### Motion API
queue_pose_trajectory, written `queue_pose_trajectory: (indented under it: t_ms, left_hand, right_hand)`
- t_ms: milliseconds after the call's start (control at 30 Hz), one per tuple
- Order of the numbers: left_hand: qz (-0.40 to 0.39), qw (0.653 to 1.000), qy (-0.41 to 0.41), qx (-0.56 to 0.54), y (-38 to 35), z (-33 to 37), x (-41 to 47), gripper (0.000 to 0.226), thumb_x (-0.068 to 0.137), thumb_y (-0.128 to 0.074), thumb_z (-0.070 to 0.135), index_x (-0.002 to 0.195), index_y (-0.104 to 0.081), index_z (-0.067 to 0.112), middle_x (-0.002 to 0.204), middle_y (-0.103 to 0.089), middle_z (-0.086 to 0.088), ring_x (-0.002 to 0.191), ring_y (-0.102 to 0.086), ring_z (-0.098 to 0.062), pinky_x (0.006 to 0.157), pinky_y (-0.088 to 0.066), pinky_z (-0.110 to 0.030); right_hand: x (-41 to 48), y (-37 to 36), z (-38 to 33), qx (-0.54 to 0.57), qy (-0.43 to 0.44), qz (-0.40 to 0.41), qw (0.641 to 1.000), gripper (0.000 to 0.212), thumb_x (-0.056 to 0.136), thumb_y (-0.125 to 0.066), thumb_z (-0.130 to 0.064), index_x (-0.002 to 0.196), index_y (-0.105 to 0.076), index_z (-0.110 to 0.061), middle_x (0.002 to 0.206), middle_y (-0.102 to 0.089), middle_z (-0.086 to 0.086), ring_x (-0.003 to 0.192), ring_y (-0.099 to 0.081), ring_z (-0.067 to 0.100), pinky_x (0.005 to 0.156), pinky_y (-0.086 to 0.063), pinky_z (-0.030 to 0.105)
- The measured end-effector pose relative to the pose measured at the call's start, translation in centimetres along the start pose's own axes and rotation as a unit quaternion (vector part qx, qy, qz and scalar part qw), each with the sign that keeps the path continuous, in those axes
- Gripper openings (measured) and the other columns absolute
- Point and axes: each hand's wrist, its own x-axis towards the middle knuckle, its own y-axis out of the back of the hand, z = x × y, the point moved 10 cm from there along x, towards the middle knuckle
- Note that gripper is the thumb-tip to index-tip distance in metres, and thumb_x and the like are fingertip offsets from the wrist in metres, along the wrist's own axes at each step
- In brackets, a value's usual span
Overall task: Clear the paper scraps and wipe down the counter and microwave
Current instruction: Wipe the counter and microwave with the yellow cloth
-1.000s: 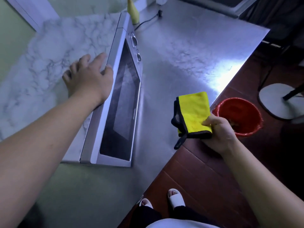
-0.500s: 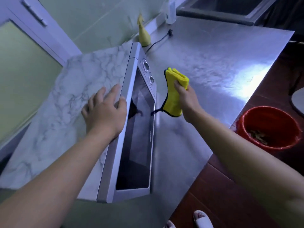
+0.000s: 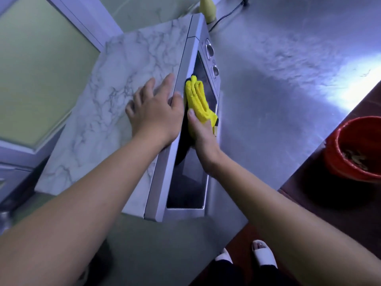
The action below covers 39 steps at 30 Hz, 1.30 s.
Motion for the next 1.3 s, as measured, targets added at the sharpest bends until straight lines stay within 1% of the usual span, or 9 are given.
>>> queue_pose_trajectory:
  t_ms: [167, 300, 400, 600, 767, 867, 1000, 1167, 1300]
  left_hand:
    - [-0.002, 1.000, 0.007, -0.011, 0.2, 0.0, -0.2, 0.049, 0.097, -0.034, 0.047, 0.145, -0.035, 0.050, 0.159, -0.030, 0.002, 0.145, -0.023, -0.023, 0.117, -0.012, -0.048]
    - [-0.010, 1.000, 0.010, -0.016, 0.4, 0.2, -0.5, 0.048, 0.098, -0.034, 0.047, 0.146, -0.036, 0.049, 0.159, -0.030, 0.003, 0.146, -0.022, -0.022, 0.117, -0.011, -0.046]
    - [-0.007, 1.000, 0.009, -0.016, 0.4, 0.2, -0.7, 0.048, 0.098, -0.035, 0.047, 0.146, -0.036, 0.048, 0.159, -0.030, 0.003, 0.146, -0.022, -0.021, 0.118, -0.011, -0.045]
    - [-0.003, 1.000, -0.002, -0.014, 0.3, -0.1, -0.5, 0.050, 0.097, -0.032, 0.050, 0.146, -0.035, 0.048, 0.159, -0.030, 0.003, 0.146, -0.021, -0.020, 0.118, -0.010, -0.046]
    - [0.000, 1.000, -0.005, -0.014, 0.2, -0.1, -0.3, 0.050, 0.096, -0.032, 0.051, 0.146, -0.034, 0.050, 0.159, -0.029, 0.005, 0.146, -0.020, -0.019, 0.117, -0.010, -0.046]
    - [0.005, 1.000, -0.006, -0.009, 0.1, 0.0, -0.2, 0.049, 0.096, -0.033, 0.051, 0.146, -0.033, 0.050, 0.159, -0.029, 0.004, 0.146, -0.020, -0.020, 0.117, -0.010, -0.046]
    - [0.003, 1.000, -0.003, -0.007, 0.0, 0.0, 0.0, 0.050, 0.096, -0.031, 0.052, 0.146, -0.032, 0.051, 0.159, -0.027, 0.004, 0.146, -0.019, -0.022, 0.117, -0.010, -0.047]
    - [-0.003, 1.000, 0.000, 0.001, 0.0, 0.2, -0.2, 0.050, 0.096, -0.031, 0.050, 0.146, -0.031, 0.050, 0.160, -0.027, 0.002, 0.146, -0.020, -0.023, 0.116, -0.011, -0.048]
    - [-0.008, 1.000, 0.000, 0.002, 0.1, 0.3, -0.2, 0.048, 0.097, -0.030, 0.049, 0.145, -0.032, 0.050, 0.159, -0.027, 0.002, 0.145, -0.021, -0.025, 0.116, -0.012, -0.048]
  right_hand:
    - [-15.9, -3.7, 3.3, -0.055, -0.025, -0.176, 0.982, 0.072, 0.097, -0.037, -0.041, 0.158, -0.001, -0.026, 0.161, 0.022, -0.024, 0.145, 0.027, -0.004, 0.122, 0.019, 0.040]
    - [-20.9, -1.8, 2.5, 0.079, -0.098, -0.302, 0.945, 0.058, 0.097, -0.040, -0.034, 0.154, -0.032, -0.028, 0.165, -0.014, -0.018, 0.153, -0.006, 0.004, 0.125, -0.009, 0.032]
    - [-18.6, 4.3, 4.5, 0.240, -0.287, -0.175, 0.911, 0.050, 0.084, -0.061, -0.043, 0.129, -0.068, -0.022, 0.134, -0.066, 0.003, 0.122, -0.063, 0.025, 0.099, -0.053, 0.045]
    - [-5.2, 13.0, 5.6, 0.137, -0.282, 0.003, 0.950, 0.047, 0.088, -0.058, -0.052, 0.119, -0.071, -0.019, 0.114, -0.075, 0.005, 0.099, -0.073, 0.019, 0.093, -0.052, 0.041]
    - [6.6, 10.0, 0.0, 0.015, -0.054, 0.035, 0.998, 0.037, 0.098, -0.048, -0.052, 0.131, -0.056, -0.037, 0.145, -0.045, -0.022, 0.124, -0.048, -0.010, 0.106, -0.046, 0.040]
    - [10.7, 4.7, -1.5, -0.051, 0.039, 0.002, 0.998, 0.049, 0.105, -0.041, -0.035, 0.150, -0.040, -0.019, 0.151, -0.036, -0.020, 0.126, -0.035, -0.017, 0.115, -0.025, 0.016]
    - [10.7, 2.8, -0.1, -0.043, 0.012, 0.029, 0.999, 0.061, 0.096, -0.040, -0.055, 0.153, -0.032, -0.037, 0.149, -0.038, -0.029, 0.138, -0.038, 0.001, 0.117, -0.032, 0.045]
    - [-0.9, 0.9, 4.7, -0.024, -0.021, -0.028, 0.999, 0.071, 0.095, -0.039, -0.047, 0.159, -0.017, -0.026, 0.163, -0.015, -0.019, 0.152, -0.011, 0.003, 0.126, -0.008, 0.041]
    - [-13.9, -1.9, 8.2, -0.027, -0.101, -0.117, 0.988, 0.069, 0.094, -0.036, -0.053, 0.156, -0.006, -0.044, 0.161, 0.006, -0.032, 0.148, 0.009, -0.009, 0.125, 0.006, 0.044]
